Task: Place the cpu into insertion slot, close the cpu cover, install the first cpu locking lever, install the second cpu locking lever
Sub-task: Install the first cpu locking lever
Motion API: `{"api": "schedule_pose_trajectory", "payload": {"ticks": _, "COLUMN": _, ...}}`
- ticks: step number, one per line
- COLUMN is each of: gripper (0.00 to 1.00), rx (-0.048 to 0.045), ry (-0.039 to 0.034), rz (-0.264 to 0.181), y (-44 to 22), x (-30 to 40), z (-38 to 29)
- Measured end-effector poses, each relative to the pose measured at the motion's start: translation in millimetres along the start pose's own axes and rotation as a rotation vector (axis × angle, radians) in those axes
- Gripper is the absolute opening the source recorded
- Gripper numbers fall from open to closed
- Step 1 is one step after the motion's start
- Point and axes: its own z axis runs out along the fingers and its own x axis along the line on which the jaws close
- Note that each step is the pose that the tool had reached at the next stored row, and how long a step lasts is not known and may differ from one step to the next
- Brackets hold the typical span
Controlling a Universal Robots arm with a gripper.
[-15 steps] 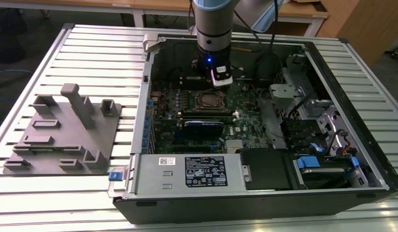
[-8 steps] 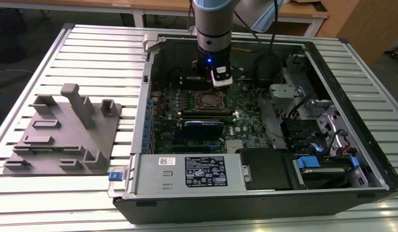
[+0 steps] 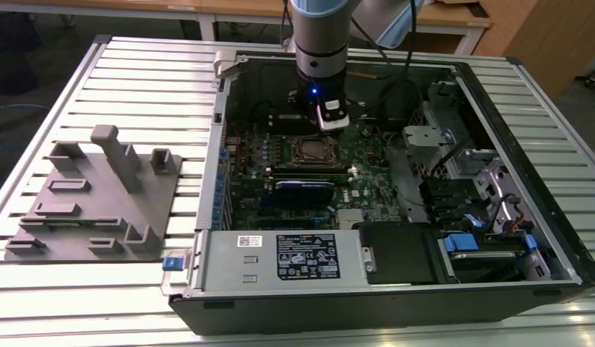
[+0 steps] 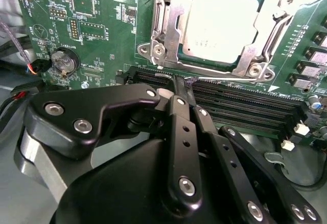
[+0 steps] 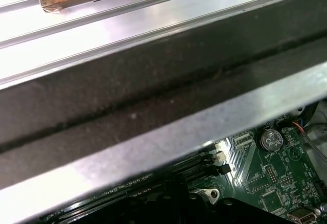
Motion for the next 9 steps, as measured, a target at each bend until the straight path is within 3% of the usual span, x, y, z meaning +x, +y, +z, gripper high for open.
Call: {"api": "schedule_pose_trajectory", "payload": {"ticks": 9, "gripper": 0.11, "rx": 0.0076, "ry": -0.0030, "rz": -0.002, "y": -0.4, "x": 0.1, "z": 1.9}}
